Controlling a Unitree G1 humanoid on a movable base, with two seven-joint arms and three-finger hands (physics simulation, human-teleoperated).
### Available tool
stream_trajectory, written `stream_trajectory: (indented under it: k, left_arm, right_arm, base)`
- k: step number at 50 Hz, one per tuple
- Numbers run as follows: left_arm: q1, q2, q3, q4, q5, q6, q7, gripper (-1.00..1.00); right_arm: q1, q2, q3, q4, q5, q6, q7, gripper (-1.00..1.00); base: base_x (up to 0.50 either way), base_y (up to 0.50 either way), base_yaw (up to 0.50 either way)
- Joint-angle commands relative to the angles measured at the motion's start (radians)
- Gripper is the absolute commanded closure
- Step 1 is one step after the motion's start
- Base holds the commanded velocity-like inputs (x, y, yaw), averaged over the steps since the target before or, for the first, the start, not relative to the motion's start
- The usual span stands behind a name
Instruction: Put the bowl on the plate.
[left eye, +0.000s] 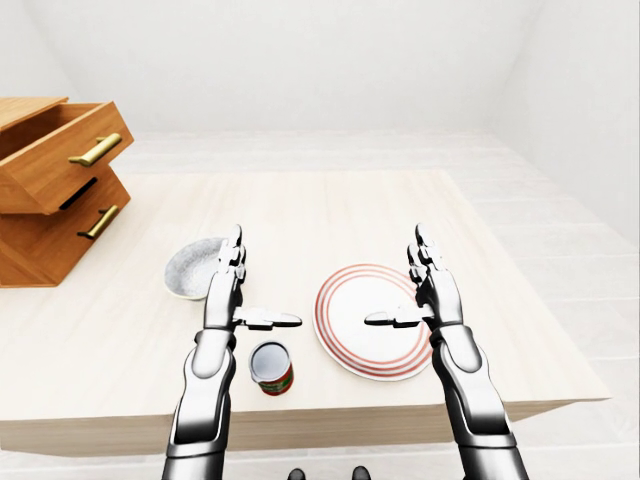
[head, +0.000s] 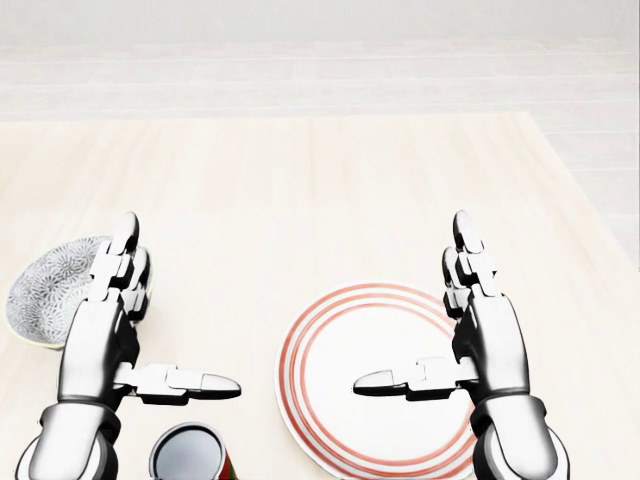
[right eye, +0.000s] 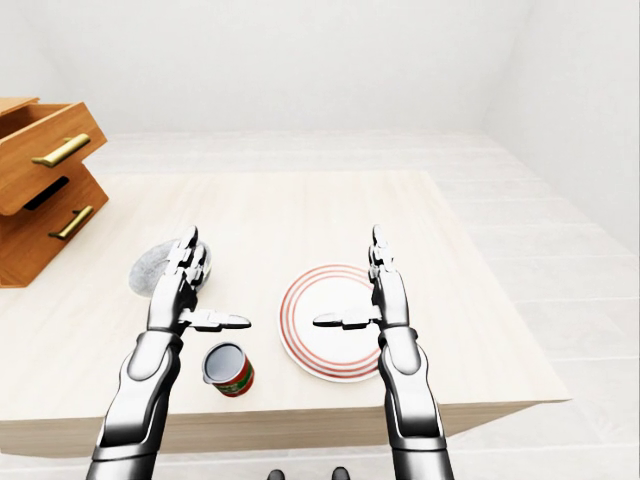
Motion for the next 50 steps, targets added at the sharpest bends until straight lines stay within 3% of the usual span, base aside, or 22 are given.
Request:
stream_trajectory:
  k: [1,50]
  left_arm:
    - [0.007,0.001,0.002,-0.009,0.004,0.0,-0.002,-1.0]
    - [-0.01,0.013,0.018,-0.002,0.013,0.0,-0.009,-1.0]
  right_arm:
    - [0.006,0.0,0.002,-0.004,-0.001,0.0,0.0,-1.0]
    - [0.007,0.001,0.004,0.005,0.0,0.0,0.001,-1.0]
  base:
    - [0.1,-0.16,0.0]
    - [0.1,-0.12,0.0]
